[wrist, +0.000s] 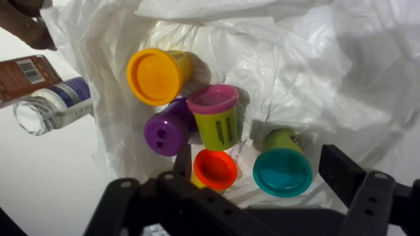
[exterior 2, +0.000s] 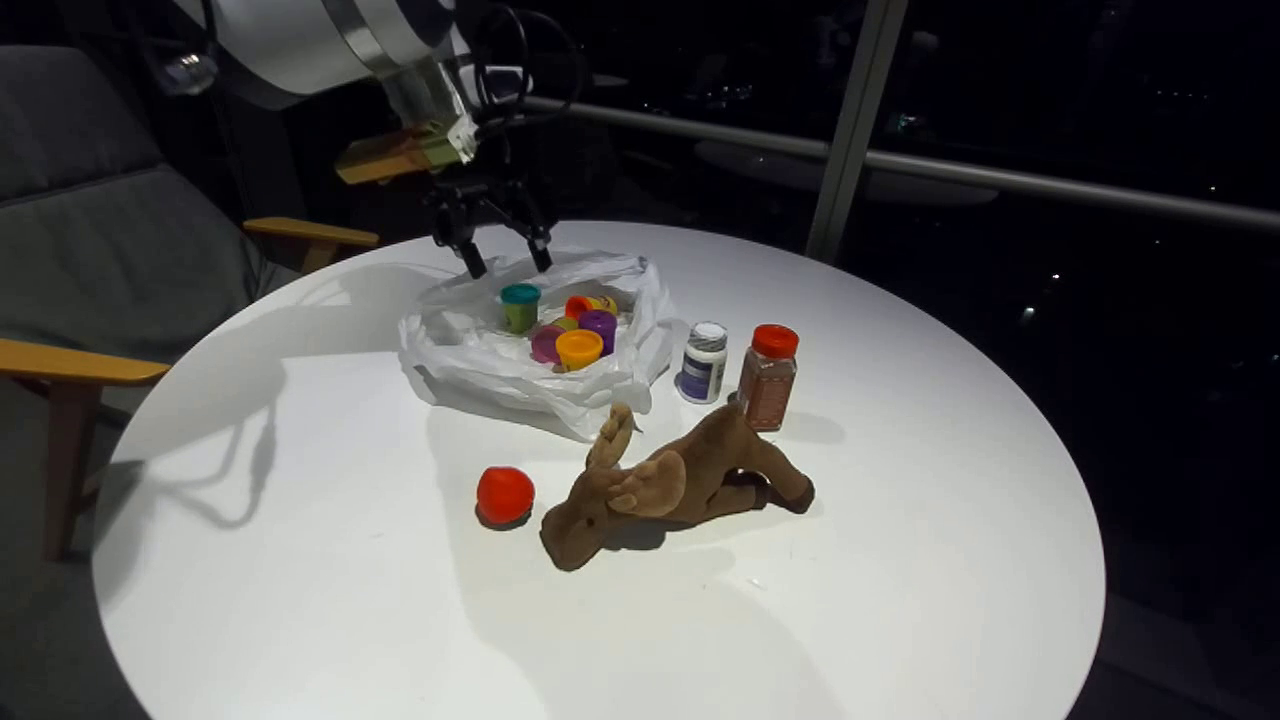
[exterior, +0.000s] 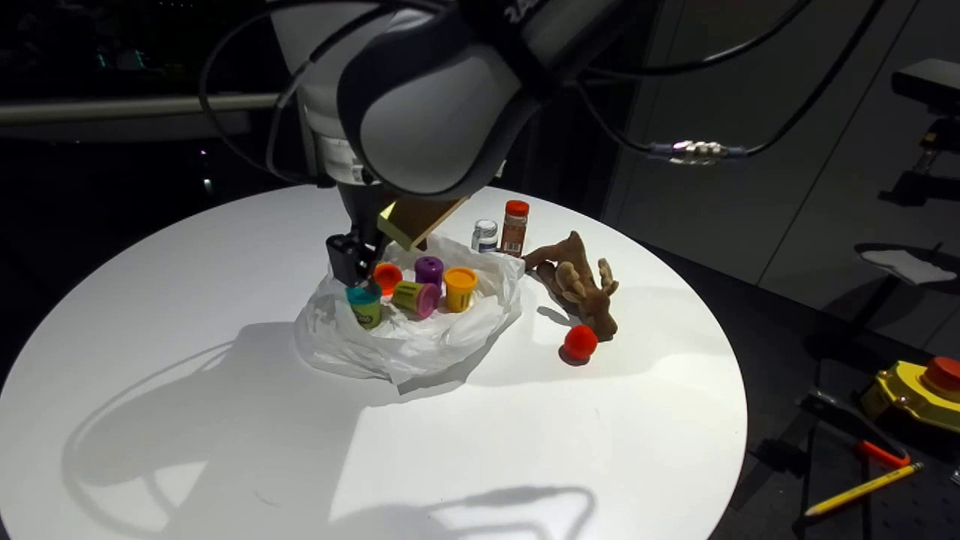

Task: Put the objects on the table in the plastic bag

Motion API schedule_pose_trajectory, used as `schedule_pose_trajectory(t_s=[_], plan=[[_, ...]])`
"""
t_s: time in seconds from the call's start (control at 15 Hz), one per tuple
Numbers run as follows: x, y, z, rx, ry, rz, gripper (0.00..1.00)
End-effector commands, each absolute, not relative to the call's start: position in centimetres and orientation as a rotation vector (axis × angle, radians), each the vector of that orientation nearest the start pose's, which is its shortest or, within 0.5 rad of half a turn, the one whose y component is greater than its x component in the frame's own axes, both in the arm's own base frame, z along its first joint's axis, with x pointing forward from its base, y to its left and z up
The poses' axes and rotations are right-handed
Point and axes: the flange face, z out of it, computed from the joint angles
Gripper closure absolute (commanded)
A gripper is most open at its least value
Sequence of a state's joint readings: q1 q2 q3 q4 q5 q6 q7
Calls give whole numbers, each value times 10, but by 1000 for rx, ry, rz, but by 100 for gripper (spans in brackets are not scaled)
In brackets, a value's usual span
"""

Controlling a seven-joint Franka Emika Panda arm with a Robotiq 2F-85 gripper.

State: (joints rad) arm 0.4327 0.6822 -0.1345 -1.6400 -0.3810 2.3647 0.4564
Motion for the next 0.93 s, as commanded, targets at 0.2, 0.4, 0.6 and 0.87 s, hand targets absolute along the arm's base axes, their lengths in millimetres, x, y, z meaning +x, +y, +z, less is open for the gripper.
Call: schedule_pose_trajectory(t_s=[0.2, 0.4, 0.6, 0.87], plan=[[577, 167, 271, -3281, -18, -144, 0], [540, 124, 248, -3215, 86, -50, 0], [520, 79, 217, -3179, 212, 12, 0], [499, 37, 189, -3139, 387, 114, 0]])
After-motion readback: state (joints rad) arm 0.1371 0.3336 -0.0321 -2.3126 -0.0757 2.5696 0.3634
